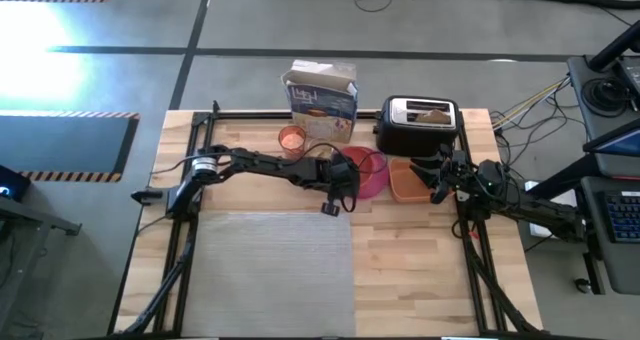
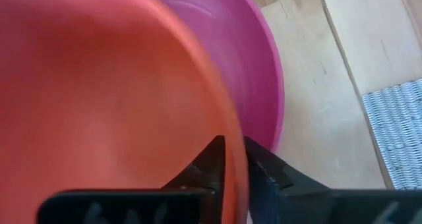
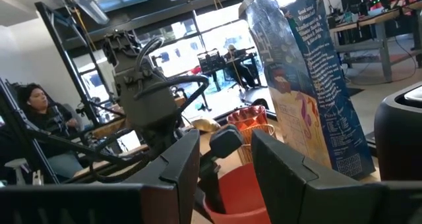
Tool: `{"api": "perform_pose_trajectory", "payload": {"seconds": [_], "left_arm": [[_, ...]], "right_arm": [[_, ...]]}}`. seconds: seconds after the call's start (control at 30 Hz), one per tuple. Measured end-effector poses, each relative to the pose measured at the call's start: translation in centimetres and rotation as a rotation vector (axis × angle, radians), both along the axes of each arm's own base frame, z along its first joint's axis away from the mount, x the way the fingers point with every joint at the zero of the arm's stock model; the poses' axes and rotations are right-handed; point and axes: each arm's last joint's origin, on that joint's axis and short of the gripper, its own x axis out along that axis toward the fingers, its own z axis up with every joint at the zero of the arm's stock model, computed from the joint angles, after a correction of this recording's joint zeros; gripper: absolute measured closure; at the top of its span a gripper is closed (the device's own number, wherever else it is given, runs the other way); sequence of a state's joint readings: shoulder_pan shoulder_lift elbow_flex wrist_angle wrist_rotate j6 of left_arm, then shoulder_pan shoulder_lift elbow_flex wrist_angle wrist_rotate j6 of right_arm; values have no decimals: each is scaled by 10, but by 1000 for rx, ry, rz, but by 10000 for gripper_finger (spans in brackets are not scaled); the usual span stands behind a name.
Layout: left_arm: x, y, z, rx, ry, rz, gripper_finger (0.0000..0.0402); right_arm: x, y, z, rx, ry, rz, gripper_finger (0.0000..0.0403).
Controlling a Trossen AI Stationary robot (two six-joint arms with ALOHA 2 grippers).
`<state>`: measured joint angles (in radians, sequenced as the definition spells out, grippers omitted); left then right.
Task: Arrange a breakfast setting
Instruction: Put the orange bowl on the table mat
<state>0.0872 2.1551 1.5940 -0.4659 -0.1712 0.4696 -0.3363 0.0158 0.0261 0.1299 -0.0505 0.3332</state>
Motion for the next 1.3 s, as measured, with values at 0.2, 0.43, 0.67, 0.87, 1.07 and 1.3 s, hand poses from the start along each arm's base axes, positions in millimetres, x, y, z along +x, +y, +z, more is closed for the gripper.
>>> {"api": "perform_pose_trajectory", "payload": {"seconds": [0.2, 0.43, 0.67, 0.87, 1.07, 1.3], "left_arm": [[5, 1, 15, 11, -10, 24, 400], [15, -11, 47, -4, -56, -8, 401], [6, -49, 70, -206, 79, -32, 401], [-15, -87, 77, -203, 252, 91, 401], [-46, -112, 71, -231, 317, 290, 401], [-100, -126, 62, -381, 299, 561, 401]], "right_arm": [[0, 0, 0, 0, 0, 0, 275], [0, 0, 0, 0, 0, 0, 275], [0, 0, 0, 0, -1, 0, 275], [0, 0, 0, 0, -1, 0, 275], [0, 0, 0, 0, 0, 0, 275], [0, 0, 0, 0, -1, 0, 275]]}}
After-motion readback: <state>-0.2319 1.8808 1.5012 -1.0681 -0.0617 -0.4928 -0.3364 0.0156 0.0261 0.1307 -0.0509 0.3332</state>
